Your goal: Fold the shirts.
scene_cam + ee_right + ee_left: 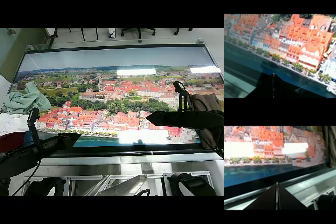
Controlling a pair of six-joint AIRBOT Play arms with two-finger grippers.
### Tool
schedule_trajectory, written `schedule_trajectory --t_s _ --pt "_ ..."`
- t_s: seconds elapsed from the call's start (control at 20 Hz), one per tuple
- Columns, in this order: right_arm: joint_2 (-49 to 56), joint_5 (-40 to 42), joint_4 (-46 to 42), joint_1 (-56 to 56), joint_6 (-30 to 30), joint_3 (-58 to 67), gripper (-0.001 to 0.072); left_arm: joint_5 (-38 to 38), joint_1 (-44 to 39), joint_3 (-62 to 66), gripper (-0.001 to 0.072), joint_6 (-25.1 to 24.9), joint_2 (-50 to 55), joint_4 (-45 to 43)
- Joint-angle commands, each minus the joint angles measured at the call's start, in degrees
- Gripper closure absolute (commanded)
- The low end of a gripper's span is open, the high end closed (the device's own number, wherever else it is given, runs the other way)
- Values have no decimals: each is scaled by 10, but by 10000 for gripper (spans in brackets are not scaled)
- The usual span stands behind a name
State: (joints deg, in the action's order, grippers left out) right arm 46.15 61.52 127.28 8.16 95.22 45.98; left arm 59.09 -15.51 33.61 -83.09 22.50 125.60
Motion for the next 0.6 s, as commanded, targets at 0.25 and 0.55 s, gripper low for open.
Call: schedule_trajectory --t_s 0.25,0.55 --pt "0 0 1 0 0 0 690 -17 9 30 692 32 18 -203" --pt "-1 0 1 0 0 0 690 -19 166 211 113 -34 261 -560"
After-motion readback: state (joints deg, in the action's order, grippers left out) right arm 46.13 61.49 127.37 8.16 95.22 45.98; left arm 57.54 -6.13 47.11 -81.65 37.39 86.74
